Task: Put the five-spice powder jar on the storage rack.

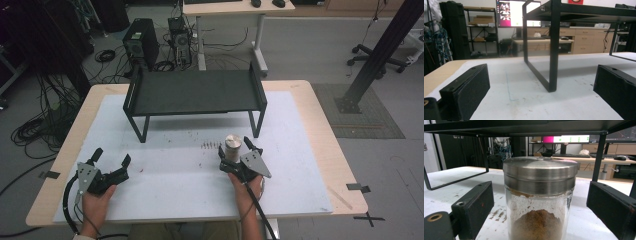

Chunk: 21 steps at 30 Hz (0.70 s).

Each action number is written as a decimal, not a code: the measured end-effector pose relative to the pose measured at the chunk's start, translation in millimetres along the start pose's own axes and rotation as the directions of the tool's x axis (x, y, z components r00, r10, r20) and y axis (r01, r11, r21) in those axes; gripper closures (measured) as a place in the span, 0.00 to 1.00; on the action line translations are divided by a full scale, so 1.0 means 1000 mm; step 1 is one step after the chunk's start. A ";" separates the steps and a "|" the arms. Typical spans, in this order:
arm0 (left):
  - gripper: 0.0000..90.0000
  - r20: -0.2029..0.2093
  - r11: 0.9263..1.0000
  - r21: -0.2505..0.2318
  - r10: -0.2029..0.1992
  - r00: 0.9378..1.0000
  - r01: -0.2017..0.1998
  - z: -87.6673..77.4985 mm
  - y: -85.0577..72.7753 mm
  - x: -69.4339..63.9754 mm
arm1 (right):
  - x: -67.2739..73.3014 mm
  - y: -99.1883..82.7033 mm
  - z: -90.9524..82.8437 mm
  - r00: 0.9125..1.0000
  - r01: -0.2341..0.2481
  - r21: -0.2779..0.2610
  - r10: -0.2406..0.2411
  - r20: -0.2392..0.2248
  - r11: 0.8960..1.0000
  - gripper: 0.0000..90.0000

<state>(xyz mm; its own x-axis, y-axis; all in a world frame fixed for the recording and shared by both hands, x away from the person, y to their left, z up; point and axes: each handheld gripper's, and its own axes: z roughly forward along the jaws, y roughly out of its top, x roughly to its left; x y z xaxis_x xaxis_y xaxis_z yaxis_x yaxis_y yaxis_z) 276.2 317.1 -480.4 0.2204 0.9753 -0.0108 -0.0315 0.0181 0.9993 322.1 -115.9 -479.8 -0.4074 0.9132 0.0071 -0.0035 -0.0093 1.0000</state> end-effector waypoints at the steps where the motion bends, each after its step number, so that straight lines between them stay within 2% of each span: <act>1: 0.01 0.000 1.000 0.000 0.000 1.000 0.000 0.000 0.000 0.000 | 0.000 0.000 0.000 1.000 0.000 0.000 0.000 -0.001 1.000 0.10; 12: 0.01 0.000 1.000 0.000 0.000 1.000 0.000 0.000 0.000 0.000 | 0.000 0.000 0.000 1.000 -0.003 0.003 0.003 -0.007 1.000 0.17; 17: 0.01 0.000 1.000 0.000 0.000 1.000 0.000 0.000 0.000 0.000 | 0.000 0.000 0.000 1.000 0.001 0.005 -0.001 -0.013 1.000 0.26; 21: 0.01 0.000 1.000 0.000 0.000 1.000 0.000 0.000 0.000 0.000 | 0.000 0.000 0.000 1.000 0.001 0.006 -0.001 -0.022 1.000 0.37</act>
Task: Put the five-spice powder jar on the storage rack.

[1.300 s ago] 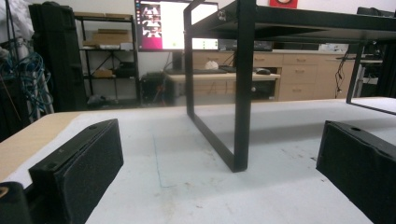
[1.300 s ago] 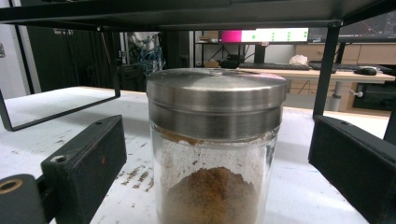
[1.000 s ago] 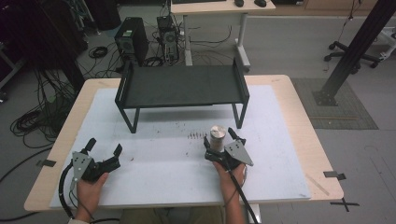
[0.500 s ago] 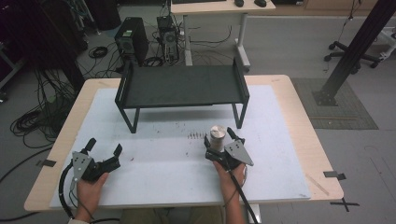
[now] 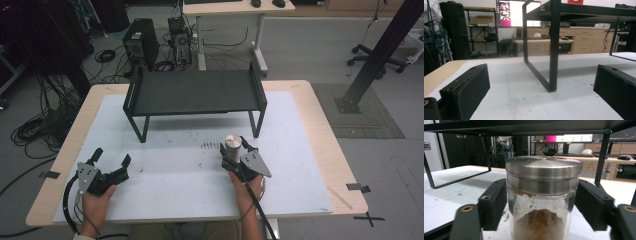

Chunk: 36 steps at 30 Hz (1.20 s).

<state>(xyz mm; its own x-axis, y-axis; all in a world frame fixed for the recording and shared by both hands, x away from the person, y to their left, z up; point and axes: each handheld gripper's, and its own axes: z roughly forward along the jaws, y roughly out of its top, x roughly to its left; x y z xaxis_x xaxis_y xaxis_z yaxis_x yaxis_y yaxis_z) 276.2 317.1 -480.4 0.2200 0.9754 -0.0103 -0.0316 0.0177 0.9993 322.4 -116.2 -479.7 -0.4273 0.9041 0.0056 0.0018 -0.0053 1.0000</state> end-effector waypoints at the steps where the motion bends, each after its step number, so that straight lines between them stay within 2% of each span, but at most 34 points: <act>1: 0.01 0.000 1.000 0.000 0.000 1.000 0.000 0.000 0.000 0.000 | 0.000 0.000 0.000 1.000 0.001 0.000 -0.001 -0.003 1.000 0.40; 5: 0.01 0.000 1.000 0.000 0.000 1.000 0.000 0.000 0.000 0.000 | 0.000 0.000 0.000 1.000 0.003 0.003 -0.003 -0.010 1.000 0.47; 36: 0.01 0.000 1.000 0.001 -0.001 1.000 0.001 0.000 0.000 0.000 | 0.000 0.000 0.000 1.000 0.000 0.008 0.000 -0.017 1.000 0.48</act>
